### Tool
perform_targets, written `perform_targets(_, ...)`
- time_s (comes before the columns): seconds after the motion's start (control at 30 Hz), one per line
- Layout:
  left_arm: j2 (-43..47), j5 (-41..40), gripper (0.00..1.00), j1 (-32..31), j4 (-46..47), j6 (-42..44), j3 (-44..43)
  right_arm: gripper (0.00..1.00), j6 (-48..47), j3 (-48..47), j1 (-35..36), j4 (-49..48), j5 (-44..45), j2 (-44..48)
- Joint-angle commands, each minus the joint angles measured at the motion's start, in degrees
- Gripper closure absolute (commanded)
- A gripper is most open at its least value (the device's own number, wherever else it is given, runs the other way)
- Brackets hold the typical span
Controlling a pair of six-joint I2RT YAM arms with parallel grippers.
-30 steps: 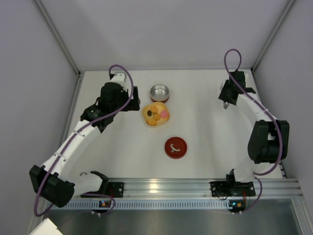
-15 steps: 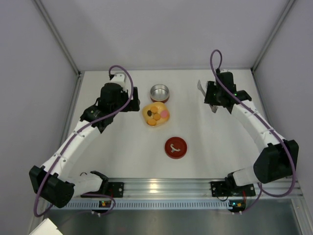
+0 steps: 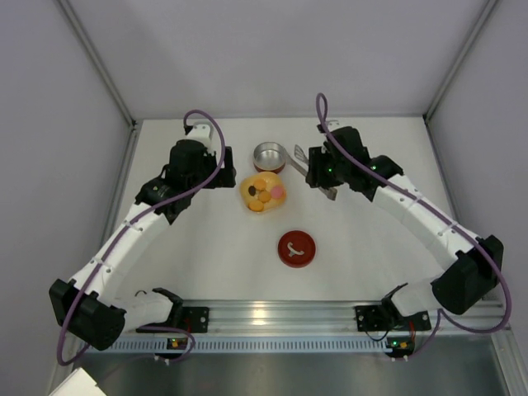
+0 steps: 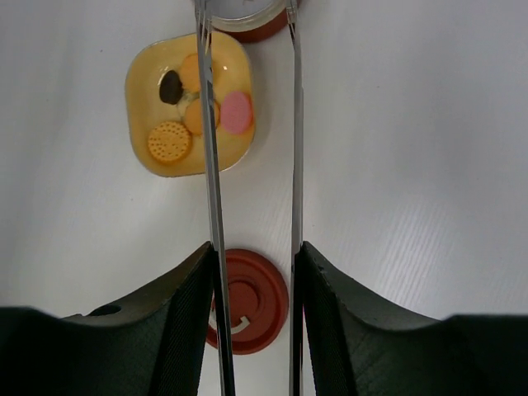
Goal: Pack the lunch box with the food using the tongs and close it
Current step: Pick up the fake food from the plate.
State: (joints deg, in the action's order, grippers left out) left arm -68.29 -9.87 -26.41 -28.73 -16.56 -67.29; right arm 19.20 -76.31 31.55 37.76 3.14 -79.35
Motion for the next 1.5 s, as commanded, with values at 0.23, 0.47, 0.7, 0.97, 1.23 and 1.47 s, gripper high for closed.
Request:
perform_targets(0.23, 1.6, -0.9, 0.01, 0.0, -0.1, 0.5, 0.1, 0.57, 0.8, -7.1, 10.5, -0.9, -0.5, -11.0)
perform_targets(0.47, 1.6, -0.6, 0.01, 0.0, 0.0, 0.5, 0.2, 0.57, 1.2, -9.3, 12.2, -1.5, 0.8, -15.3)
perform_targets(0.7, 1.6, -0.6, 0.01, 0.0, 0.0, 0.5, 0.2, 0.57, 1.5, -12.4, 12.8, -1.5, 2.4, -20.4)
perform_targets(0.97, 1.5, -0.6, 0.01, 0.0, 0.0, 0.6, 0.2, 0.57, 1.6, -14.7, 12.8, -0.3, 4.6, -23.1)
perform_targets(1.23, 1.1, -0.5, 0.01, 0.0, 0.0, 0.6, 0.3, 0.57, 1.5, -15.2, 12.9, 0.4, 4.2, -24.7)
perform_targets(1.47, 1.1, -0.2, 0.01, 0.0, 0.2, 0.5, 0.3, 0.57, 1.3, -14.9, 13.3, 0.9, 5.0, -25.8)
